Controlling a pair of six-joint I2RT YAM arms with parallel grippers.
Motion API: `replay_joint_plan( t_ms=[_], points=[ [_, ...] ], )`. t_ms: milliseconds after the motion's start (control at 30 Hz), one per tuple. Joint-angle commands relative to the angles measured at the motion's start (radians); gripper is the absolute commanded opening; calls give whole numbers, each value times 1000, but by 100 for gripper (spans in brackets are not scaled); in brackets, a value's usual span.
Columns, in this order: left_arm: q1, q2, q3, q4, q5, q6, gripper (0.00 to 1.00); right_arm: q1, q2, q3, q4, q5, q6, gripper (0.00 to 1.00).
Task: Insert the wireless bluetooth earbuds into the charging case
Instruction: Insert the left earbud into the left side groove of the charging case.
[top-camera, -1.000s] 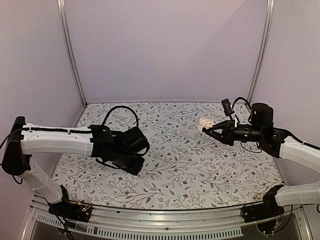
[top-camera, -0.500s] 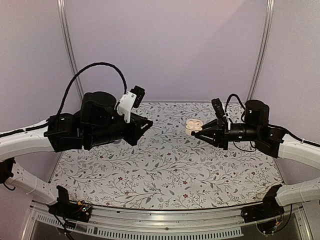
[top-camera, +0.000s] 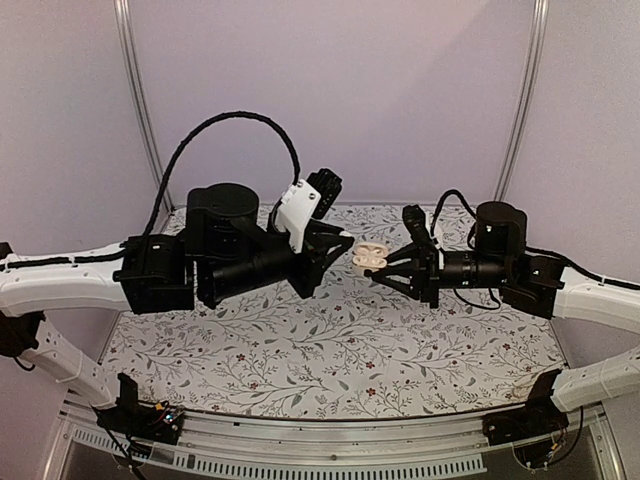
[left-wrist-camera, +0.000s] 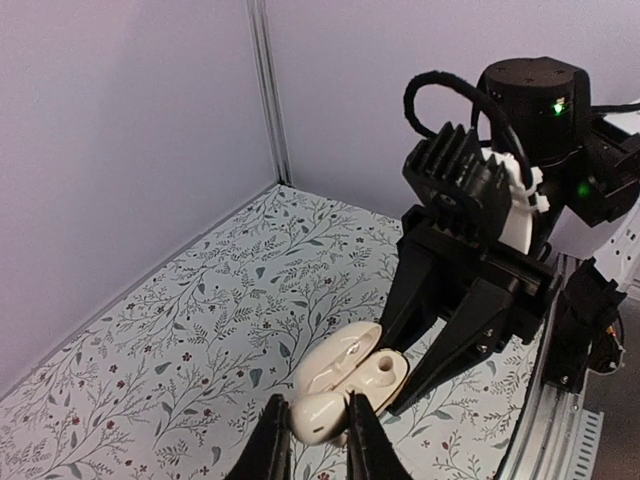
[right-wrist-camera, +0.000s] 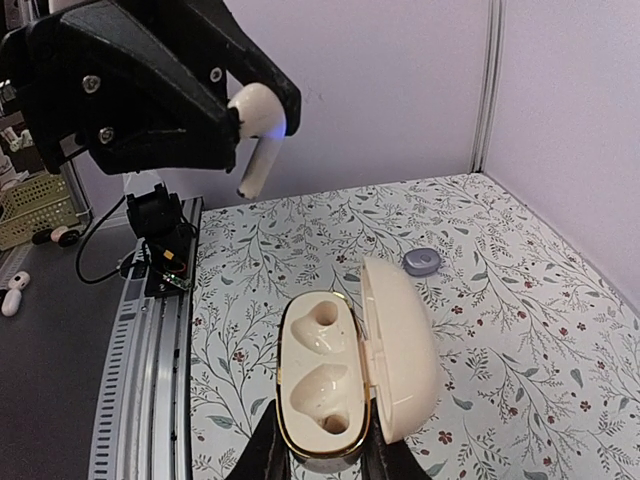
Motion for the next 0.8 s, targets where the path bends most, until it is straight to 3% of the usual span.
replay_joint_plan(
  t_ms=[0,767],
  points=[
    [-13,31,43,35,-9,49,10,16,7,35,-11,45,-9,0],
    [-12,71,38,36,13,98,8,22,21,66,1,8,75,0]
  ],
)
